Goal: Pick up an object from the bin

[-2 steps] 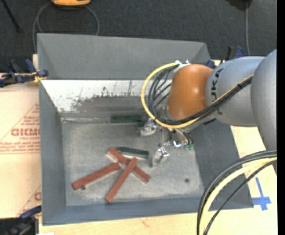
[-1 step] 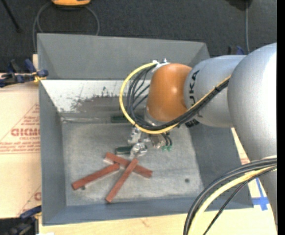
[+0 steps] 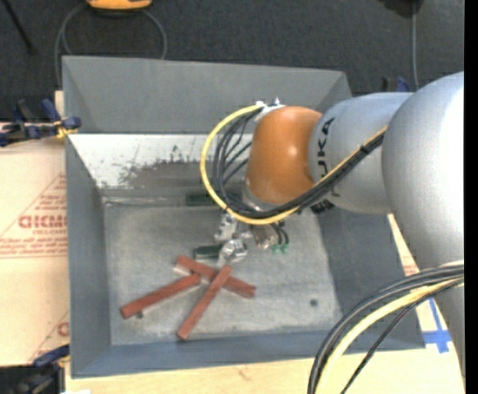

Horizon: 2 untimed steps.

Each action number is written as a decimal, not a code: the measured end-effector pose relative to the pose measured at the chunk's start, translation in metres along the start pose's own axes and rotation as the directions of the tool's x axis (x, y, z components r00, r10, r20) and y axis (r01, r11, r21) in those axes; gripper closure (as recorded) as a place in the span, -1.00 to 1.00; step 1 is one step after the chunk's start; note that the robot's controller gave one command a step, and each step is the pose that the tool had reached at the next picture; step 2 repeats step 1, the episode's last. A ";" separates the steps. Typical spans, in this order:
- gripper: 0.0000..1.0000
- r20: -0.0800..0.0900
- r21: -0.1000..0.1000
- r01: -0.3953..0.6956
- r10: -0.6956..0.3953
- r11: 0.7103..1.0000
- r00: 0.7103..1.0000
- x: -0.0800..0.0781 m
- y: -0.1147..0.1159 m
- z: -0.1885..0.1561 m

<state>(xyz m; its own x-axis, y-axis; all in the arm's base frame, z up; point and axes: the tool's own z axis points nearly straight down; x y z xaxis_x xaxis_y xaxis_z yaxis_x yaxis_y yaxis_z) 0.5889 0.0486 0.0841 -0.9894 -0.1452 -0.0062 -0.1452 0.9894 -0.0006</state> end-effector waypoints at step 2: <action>1.00 0.002 0.000 -0.008 0.008 1.000 1.000 -0.015 0.008 -0.152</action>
Offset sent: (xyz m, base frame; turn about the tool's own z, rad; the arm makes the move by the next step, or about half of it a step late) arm 0.0000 0.0000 0.0000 0.0000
